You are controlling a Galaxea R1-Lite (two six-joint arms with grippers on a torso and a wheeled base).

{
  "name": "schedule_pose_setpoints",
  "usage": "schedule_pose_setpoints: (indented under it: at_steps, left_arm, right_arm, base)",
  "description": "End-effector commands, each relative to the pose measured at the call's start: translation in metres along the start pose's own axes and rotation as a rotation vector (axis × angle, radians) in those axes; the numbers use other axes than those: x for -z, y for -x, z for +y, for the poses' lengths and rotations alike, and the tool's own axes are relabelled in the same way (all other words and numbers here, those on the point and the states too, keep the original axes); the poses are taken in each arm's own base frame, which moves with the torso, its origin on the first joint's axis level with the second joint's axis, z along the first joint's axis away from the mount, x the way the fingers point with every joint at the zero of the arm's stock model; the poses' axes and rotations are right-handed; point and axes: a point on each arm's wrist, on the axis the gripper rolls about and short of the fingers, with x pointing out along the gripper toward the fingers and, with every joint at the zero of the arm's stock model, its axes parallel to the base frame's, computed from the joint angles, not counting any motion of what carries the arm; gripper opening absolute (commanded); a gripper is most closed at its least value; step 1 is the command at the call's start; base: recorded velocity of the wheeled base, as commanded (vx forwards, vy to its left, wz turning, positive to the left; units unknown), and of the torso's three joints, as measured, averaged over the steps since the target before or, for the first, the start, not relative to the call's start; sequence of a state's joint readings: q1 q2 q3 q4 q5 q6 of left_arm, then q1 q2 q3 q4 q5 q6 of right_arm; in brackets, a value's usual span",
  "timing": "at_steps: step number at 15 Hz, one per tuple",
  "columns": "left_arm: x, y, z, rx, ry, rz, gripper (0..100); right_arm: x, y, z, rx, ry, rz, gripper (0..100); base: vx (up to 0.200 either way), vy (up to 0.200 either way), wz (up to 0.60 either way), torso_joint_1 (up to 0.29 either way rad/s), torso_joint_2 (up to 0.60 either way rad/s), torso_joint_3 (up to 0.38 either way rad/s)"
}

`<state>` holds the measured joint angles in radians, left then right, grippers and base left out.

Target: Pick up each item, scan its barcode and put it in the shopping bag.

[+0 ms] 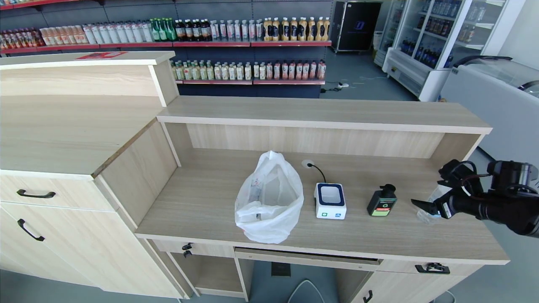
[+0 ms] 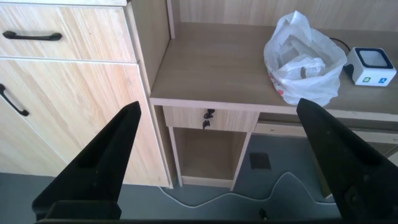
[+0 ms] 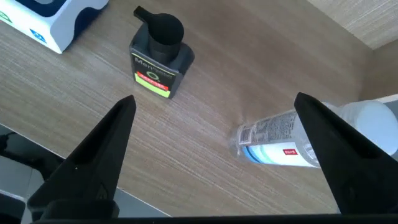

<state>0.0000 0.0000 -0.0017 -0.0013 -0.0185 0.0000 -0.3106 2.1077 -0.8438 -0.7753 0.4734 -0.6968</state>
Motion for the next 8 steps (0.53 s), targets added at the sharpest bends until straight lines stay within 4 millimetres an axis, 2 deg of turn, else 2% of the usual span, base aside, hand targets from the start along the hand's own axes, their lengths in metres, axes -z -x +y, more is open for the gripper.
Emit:
schedule_pose_setpoints:
  at_steps: [1,5,8]
  left_arm:
    - [0.0,0.0,0.0,0.001,0.0,0.0,100]
    - [0.0,0.0,0.0,0.0,0.0,0.0,100]
    - [0.0,0.0,0.0,0.0,0.0,0.0,100]
  right_arm:
    - [0.014,-0.022,0.0,-0.031,0.046,0.02,100]
    - [0.027,-0.044,-0.004,-0.085,0.146,-0.012,100]
    - [0.032,-0.059,-0.003,-0.124,0.157,-0.048,100]
  base:
    - [0.0,0.0,0.0,0.0,0.0,0.0]
    - [0.0,0.0,0.0,0.0,0.0,0.0]
    - [0.0,0.0,0.0,0.0,0.0,0.0]
